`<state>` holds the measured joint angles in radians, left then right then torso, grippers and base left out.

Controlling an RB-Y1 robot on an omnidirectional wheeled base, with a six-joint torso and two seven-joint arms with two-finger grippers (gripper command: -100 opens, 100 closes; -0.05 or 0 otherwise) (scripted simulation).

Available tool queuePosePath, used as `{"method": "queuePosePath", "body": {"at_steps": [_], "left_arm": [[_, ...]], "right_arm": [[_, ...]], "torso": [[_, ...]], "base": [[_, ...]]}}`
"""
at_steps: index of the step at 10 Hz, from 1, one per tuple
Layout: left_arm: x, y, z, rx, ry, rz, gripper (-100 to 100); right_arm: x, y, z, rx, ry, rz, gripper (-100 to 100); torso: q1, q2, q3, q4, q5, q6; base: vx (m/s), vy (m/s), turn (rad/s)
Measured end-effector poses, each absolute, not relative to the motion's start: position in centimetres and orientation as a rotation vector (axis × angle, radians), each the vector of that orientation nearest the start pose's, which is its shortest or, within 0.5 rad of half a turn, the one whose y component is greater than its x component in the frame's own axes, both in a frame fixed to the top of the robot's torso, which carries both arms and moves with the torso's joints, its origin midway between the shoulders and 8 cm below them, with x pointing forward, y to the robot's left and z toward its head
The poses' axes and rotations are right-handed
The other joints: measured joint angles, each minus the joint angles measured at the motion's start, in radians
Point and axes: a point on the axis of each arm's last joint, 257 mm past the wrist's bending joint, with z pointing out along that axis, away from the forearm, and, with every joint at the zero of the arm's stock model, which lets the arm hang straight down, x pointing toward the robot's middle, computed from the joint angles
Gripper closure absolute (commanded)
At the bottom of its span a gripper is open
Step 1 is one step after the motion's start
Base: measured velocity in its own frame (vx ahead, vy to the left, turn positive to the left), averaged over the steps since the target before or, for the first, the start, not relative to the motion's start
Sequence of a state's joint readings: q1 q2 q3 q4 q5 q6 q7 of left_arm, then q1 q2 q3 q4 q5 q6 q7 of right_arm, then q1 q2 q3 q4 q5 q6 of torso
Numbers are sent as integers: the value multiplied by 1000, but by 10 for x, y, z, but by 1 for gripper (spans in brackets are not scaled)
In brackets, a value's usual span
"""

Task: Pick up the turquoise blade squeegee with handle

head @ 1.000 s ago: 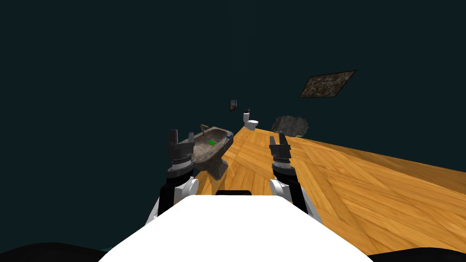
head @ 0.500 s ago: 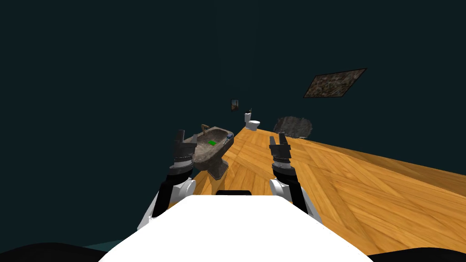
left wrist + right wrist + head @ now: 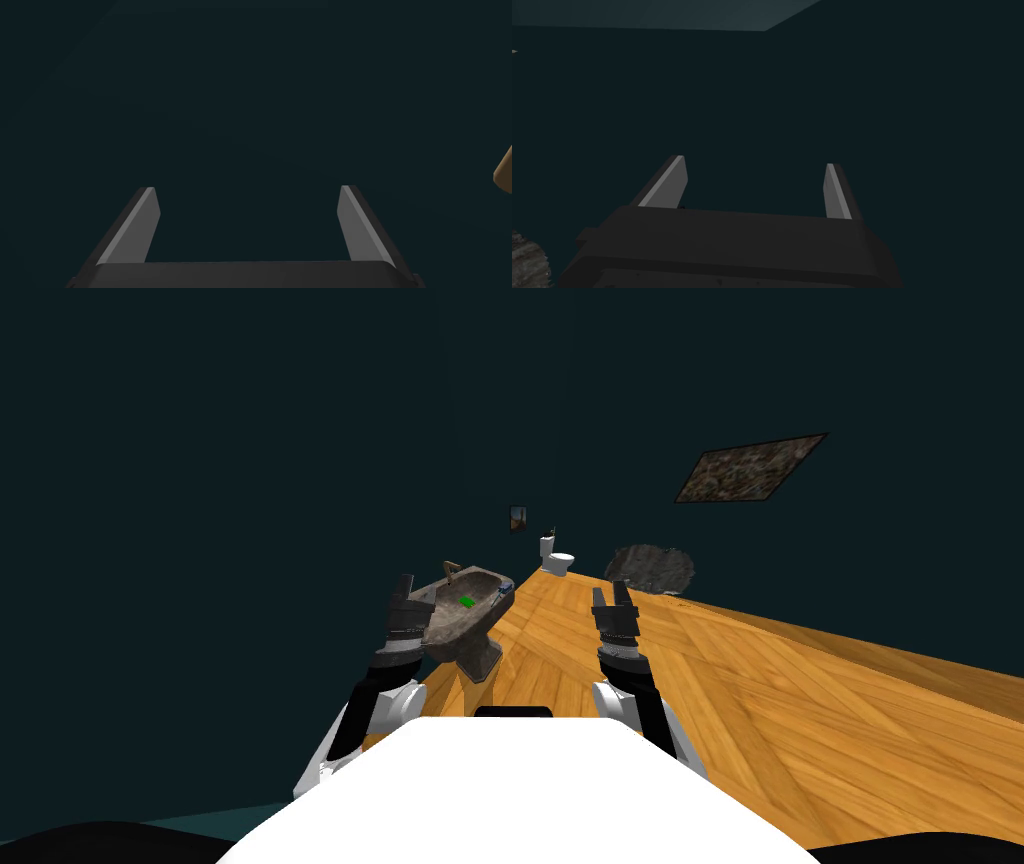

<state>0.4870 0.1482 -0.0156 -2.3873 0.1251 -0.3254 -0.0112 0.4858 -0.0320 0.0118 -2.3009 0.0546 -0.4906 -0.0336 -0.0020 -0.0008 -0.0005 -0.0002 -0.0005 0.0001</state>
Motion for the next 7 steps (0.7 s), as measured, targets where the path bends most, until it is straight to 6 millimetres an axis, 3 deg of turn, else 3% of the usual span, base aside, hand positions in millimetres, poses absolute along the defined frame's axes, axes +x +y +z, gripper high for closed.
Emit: {"method": "queuePosePath", "body": {"at_steps": [7], "left_arm": [[376,280,7,-831,844,-1378,-100]], "right_arm": [[344,-263,36,595,646,1322,0]], "torso": [[-1,-1,0,0,0,0]], "base": [[10,-35,60]]}}
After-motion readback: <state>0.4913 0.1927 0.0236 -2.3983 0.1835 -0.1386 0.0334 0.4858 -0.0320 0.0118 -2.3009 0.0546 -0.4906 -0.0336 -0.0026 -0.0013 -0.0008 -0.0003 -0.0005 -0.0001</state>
